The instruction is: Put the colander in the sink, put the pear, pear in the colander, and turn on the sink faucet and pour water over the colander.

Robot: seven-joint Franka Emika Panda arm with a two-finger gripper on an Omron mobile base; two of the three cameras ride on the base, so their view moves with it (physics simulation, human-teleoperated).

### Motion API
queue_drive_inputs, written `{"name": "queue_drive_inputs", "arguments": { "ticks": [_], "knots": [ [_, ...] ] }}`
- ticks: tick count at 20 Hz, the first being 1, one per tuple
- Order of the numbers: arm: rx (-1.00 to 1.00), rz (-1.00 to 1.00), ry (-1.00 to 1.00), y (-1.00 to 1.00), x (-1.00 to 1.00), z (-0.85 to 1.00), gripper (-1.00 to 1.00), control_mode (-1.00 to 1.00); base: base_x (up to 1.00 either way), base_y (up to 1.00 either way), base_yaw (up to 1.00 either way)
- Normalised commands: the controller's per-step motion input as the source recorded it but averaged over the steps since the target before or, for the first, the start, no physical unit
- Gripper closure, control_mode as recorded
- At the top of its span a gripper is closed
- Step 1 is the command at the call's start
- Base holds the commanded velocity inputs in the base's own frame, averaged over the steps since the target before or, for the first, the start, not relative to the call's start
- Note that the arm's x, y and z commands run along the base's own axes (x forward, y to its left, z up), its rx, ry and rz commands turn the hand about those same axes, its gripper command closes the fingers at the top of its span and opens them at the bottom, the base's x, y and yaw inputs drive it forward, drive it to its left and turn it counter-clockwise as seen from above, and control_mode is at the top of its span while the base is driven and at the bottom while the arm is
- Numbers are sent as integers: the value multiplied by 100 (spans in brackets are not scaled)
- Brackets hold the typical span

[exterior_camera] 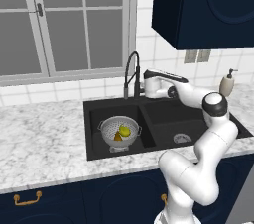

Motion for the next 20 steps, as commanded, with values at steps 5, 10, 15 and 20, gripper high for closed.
{"name": "queue_drive_inputs", "arguments": {
  "ticks": [5,10,15,20],
  "knots": [
    [0,0,0,-29,0,0,-100,-100,0,0,0],
    [0,0,0,-72,0,0,-100,-100,0,0,0],
    [4,0,0,-96,0,0,-100,-100,0,0,0],
    [6,0,0,-97,0,0,-100,-100,0,0,0]
  ]
}}
